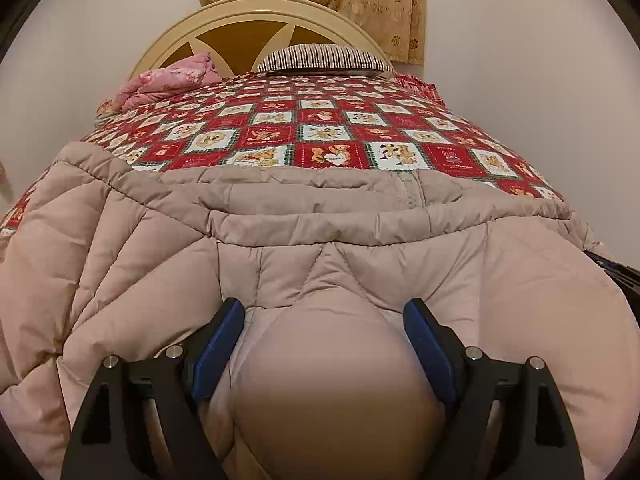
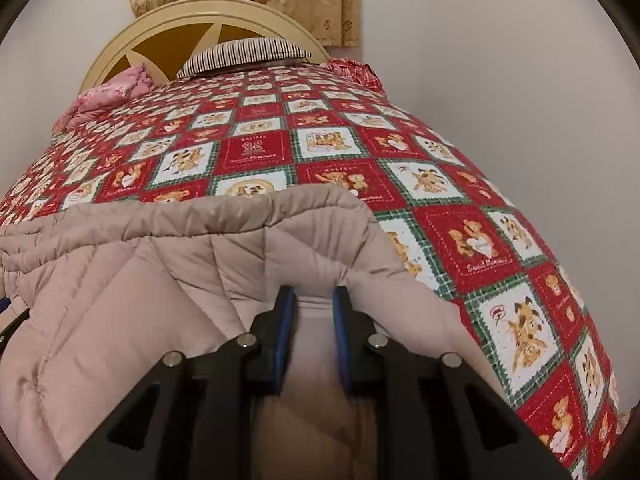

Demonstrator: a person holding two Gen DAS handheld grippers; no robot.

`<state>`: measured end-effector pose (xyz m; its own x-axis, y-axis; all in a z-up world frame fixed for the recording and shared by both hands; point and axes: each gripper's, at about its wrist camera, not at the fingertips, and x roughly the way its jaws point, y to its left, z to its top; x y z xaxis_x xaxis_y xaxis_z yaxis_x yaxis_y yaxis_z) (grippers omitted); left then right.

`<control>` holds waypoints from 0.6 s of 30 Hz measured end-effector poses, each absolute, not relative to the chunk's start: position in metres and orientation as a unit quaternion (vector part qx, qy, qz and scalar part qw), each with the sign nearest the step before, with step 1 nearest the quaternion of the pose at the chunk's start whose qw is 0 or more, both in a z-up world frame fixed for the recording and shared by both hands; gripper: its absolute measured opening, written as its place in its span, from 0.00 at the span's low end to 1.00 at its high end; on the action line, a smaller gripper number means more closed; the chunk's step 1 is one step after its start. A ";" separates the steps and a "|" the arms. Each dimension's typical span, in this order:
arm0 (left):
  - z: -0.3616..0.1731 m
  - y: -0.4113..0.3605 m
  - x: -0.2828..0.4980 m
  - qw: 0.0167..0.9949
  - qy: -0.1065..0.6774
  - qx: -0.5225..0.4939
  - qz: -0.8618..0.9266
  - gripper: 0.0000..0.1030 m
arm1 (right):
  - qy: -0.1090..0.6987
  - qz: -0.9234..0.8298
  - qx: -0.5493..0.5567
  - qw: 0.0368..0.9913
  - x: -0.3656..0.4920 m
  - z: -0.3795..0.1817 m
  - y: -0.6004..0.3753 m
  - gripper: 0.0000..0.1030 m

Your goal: Fold large clothes

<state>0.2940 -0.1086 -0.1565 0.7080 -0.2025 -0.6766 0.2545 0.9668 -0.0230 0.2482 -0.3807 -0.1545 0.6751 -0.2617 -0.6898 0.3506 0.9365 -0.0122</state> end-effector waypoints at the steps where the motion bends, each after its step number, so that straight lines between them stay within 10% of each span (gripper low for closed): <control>1: -0.156 -0.109 0.293 0.924 0.361 0.039 -0.122 0.80 | 0.368 -0.169 0.058 0.912 0.248 -0.154 -0.380 0.21; 18: -0.087 0.045 0.167 0.938 0.329 -0.052 -0.095 0.81 | 0.283 0.011 0.104 0.954 0.179 -0.086 -0.207 0.23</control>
